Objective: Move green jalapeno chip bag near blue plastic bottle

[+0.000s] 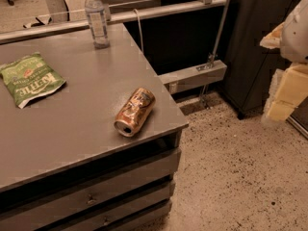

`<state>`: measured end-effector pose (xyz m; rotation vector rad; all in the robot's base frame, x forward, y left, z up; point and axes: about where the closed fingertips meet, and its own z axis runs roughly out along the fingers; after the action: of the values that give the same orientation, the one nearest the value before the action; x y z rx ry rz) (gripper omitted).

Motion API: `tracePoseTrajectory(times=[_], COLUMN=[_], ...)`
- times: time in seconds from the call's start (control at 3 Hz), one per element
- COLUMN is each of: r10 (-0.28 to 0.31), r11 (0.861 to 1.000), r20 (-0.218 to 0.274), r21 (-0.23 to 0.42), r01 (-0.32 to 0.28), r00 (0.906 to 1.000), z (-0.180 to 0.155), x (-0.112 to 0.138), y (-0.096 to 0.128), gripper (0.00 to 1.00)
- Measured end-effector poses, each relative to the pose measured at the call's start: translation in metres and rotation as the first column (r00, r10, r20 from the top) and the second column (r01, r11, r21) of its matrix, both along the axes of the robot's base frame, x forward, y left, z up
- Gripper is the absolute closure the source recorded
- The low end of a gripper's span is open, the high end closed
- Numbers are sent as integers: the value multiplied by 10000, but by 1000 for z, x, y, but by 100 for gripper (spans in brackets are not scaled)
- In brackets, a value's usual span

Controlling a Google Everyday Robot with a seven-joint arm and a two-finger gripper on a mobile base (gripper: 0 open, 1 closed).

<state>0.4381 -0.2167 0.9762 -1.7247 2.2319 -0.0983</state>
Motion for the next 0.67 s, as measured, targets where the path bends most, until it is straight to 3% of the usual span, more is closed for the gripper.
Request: tracePoseTrajectory(times=[0.33,0.67], r10=[0,135], r11=[10000,9991], r20=[0,101], r21=[0,396], r01=[0,-139], r00=[10000,9999], z=[0,-3], x=[0,12], y=[0,16], gripper=[0,0])
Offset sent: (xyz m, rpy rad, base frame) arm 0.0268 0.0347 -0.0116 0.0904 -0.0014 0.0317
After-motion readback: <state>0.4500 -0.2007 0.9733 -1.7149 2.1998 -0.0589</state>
